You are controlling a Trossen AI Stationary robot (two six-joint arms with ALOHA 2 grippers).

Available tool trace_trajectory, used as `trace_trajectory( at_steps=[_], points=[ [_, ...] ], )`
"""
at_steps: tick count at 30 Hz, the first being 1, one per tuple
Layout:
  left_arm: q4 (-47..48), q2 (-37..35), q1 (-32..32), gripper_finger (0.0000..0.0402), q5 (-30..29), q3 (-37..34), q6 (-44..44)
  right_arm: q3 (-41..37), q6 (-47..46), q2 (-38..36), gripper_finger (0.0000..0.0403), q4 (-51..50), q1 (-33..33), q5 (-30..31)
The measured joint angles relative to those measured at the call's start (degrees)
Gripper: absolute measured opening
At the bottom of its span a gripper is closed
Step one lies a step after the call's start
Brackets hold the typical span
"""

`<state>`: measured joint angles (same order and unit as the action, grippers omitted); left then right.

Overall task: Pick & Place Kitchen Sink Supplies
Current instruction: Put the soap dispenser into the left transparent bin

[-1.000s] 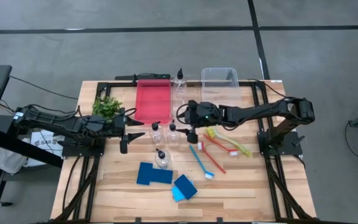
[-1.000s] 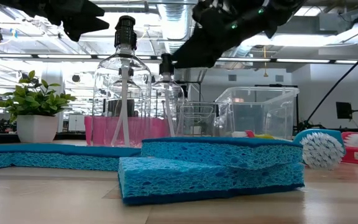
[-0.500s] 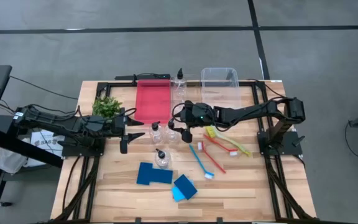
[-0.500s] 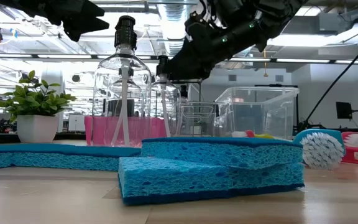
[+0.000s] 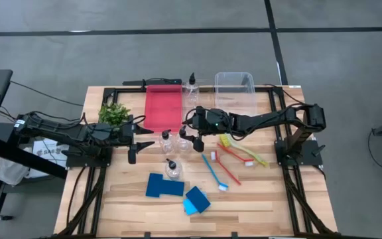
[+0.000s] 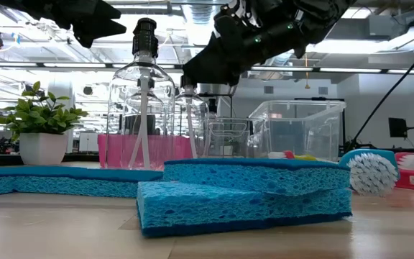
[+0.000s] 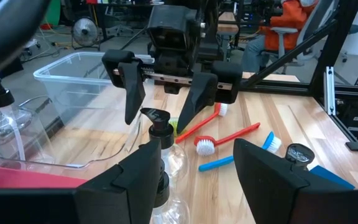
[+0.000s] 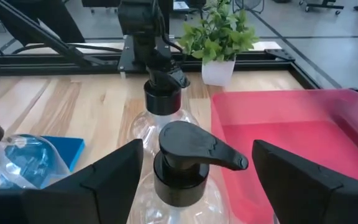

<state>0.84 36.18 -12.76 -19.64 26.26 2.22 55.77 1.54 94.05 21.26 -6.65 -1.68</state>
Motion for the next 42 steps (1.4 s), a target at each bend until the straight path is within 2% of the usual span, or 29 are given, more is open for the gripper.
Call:
trace_trajectory(
  at_steps=[24,35,42],
  points=[
    [0.0,0.0,0.0,0.0205,0.0,0.0,0.0,0.0,0.4,0.0,0.0296,0.7,-1.4,-1.4],
    [0.0,0.0,0.0,0.0205,0.0,0.0,0.0,0.0,-0.1,8.3,0.0296,7.0,-1.6,-1.4],
    [0.0,0.0,0.0,0.0205,0.0,0.0,0.0,0.0,0.5,8.1,0.0296,8.1,-1.6,-1.3]
  ],
)
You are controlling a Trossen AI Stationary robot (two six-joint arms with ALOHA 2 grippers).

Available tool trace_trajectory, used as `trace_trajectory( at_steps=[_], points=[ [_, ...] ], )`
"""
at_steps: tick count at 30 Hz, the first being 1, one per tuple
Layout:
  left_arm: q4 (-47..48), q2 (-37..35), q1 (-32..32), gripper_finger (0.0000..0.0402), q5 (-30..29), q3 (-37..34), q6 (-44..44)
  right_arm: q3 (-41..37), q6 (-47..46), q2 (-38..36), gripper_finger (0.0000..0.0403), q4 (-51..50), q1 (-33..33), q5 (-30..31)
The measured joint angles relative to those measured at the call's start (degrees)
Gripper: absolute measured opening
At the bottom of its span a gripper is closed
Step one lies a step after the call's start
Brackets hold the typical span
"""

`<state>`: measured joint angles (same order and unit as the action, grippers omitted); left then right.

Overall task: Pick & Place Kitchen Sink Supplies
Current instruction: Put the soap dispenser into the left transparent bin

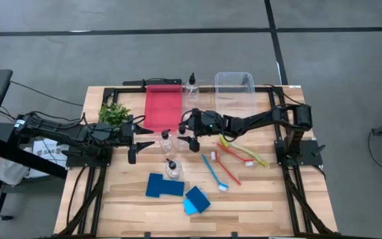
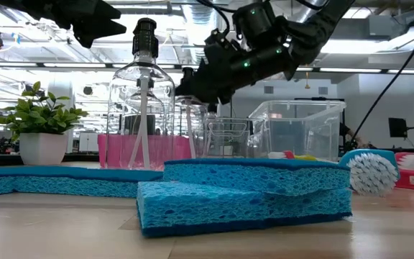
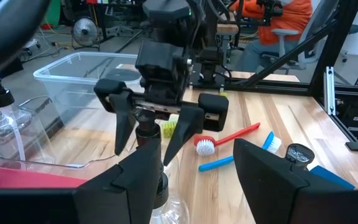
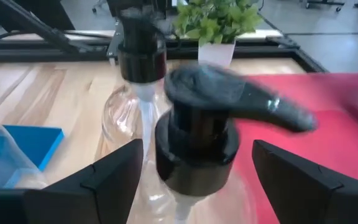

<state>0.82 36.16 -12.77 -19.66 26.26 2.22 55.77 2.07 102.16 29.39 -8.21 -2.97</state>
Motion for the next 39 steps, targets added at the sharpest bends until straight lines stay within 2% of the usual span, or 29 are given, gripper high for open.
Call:
trace_trajectory(
  at_steps=[10,16,21,29,34,39],
  points=[
    [0.0,0.0,0.0,0.0205,0.0,0.0,0.0,0.0,0.9,-3.1,0.0295,-0.2,0.2,0.0],
    [0.0,0.0,0.0,0.0205,0.0,0.0,0.0,0.0,0.9,-3.1,0.0273,-0.8,0.3,0.0],
    [0.0,0.0,0.0,0.0205,0.0,0.0,0.0,0.0,0.9,-3.1,0.0230,-0.8,0.3,0.0],
    [0.0,0.0,0.0,0.0205,0.0,0.0,0.0,0.0,0.9,-3.1,0.0124,-0.6,0.3,0.0],
    [0.0,0.0,0.0,0.0205,0.0,0.0,0.0,0.0,0.9,-3.1,0.0123,-0.6,0.3,0.0],
    [0.1,0.0,0.0,0.0205,0.0,0.0,0.0,0.0,-0.5,-3.1,0.0164,-0.8,0.3,0.0]
  ],
)
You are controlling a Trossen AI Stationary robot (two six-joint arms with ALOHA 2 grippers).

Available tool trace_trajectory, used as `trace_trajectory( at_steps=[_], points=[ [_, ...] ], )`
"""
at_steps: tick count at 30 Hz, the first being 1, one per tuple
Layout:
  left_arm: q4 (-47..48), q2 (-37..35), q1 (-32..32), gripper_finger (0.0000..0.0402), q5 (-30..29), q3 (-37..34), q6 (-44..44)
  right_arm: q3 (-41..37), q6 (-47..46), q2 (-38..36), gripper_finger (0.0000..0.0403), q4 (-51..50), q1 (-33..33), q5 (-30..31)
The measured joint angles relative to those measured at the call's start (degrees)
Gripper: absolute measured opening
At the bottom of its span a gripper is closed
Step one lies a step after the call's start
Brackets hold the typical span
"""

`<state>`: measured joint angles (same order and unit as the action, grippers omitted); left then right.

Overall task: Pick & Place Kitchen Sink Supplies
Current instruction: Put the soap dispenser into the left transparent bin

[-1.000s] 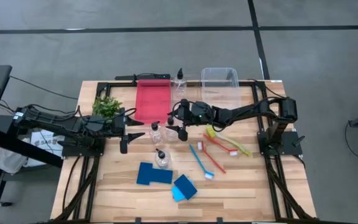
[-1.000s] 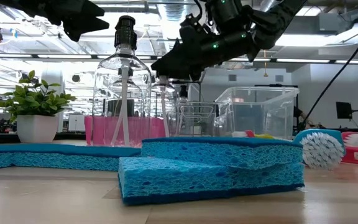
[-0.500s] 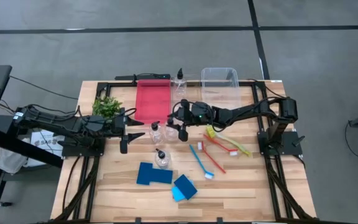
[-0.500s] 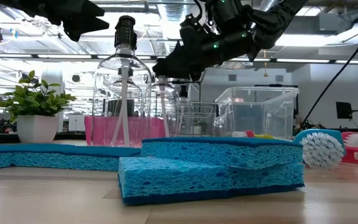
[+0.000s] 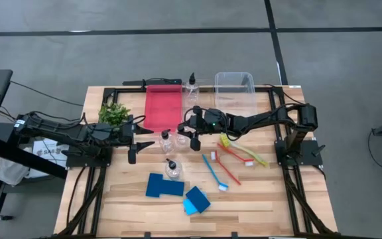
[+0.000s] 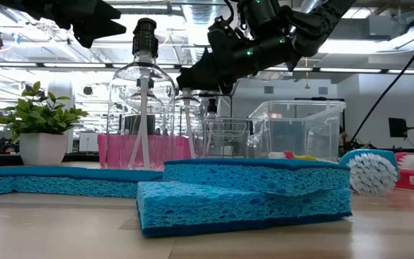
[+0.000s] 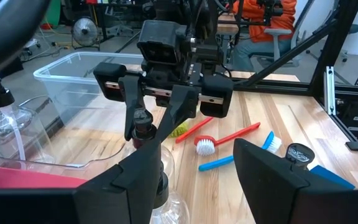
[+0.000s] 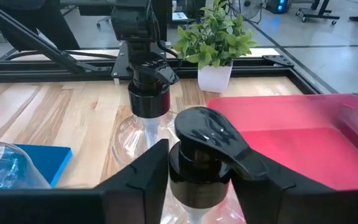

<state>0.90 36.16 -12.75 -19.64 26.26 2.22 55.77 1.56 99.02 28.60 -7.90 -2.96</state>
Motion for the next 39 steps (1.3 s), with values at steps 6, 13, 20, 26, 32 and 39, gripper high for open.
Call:
trace_trajectory(
  at_steps=[6,13,20,26,32,39],
  points=[
    [0.2,0.0,0.0,0.0205,0.0,0.0,0.0,0.0,-1.0,0.0,0.0136,0.0,0.0,0.0],
    [0.2,0.0,0.0,0.0205,0.0,0.0,0.0,0.0,-2.3,-0.1,0.0122,-0.2,0.0,0.0],
    [0.2,0.0,0.0,0.0205,0.0,0.0,0.0,0.0,-3.4,-1.0,0.0153,-1.5,0.0,2.8],
    [0.2,0.0,0.0,0.0205,0.0,0.0,0.0,0.1,-4.4,-4.4,0.0122,-4.5,0.0,3.1],
    [0.2,0.0,0.0,0.0205,0.0,0.0,0.0,0.0,-5.1,-10.3,0.0125,-8.8,0.9,3.1],
    [0.3,0.0,0.0,0.0205,0.0,0.0,0.0,0.0,-3.4,-18.7,0.0140,-12.9,2.2,3.1]
  ],
)
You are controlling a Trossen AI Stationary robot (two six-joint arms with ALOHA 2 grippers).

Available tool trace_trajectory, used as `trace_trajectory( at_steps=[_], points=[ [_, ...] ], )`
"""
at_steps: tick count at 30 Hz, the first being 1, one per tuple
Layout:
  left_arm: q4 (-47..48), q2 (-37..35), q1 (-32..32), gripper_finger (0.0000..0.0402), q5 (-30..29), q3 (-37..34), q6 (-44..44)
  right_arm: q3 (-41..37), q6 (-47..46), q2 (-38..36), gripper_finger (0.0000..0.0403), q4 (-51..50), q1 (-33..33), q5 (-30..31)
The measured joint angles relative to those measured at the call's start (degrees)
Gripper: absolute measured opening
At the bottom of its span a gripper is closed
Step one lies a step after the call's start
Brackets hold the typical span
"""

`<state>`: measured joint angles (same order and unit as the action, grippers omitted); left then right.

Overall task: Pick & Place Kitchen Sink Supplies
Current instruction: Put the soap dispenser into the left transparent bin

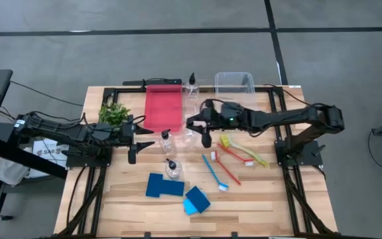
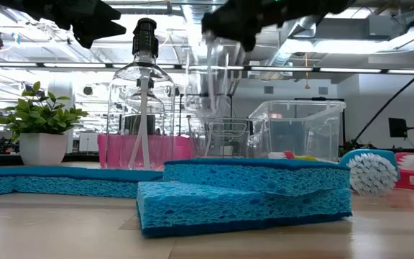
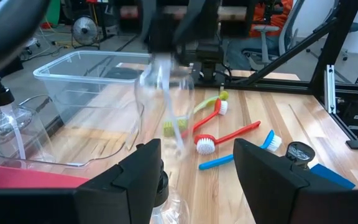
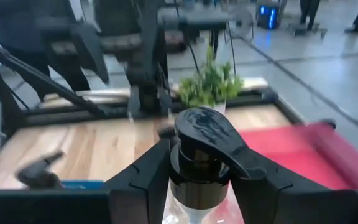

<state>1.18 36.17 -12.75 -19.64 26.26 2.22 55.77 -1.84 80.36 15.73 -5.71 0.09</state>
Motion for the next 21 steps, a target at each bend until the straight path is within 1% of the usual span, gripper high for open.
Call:
trace_trajectory(
  at_steps=[4,7,10,14,19,21],
  points=[
    [0.0,0.0,0.0,0.0205,0.0,0.0,0.0,0.0,1.9,-4.4,0.0123,-1.0,0.1,0.0],
    [-0.1,0.0,0.0,0.0205,0.0,0.0,0.0,0.0,3.7,-7.0,0.0123,-1.8,-0.5,1.8],
    [-0.1,0.0,0.0,0.0205,0.0,0.0,0.0,0.0,5.6,-8.6,0.0134,-2.7,-1.9,4.4],
    [-0.1,0.0,0.0,0.0205,0.0,0.0,0.0,0.0,6.8,-8.9,0.0142,-3.0,-5.2,6.0],
    [-0.1,0.0,0.0,0.0205,0.0,0.0,0.0,-0.1,6.9,-7.9,0.0126,-3.8,-10.8,6.0],
    [-0.1,0.0,0.0,0.0205,0.0,0.0,0.0,0.0,6.9,-7.1,0.0124,-2.9,-13.2,5.9]
  ],
)
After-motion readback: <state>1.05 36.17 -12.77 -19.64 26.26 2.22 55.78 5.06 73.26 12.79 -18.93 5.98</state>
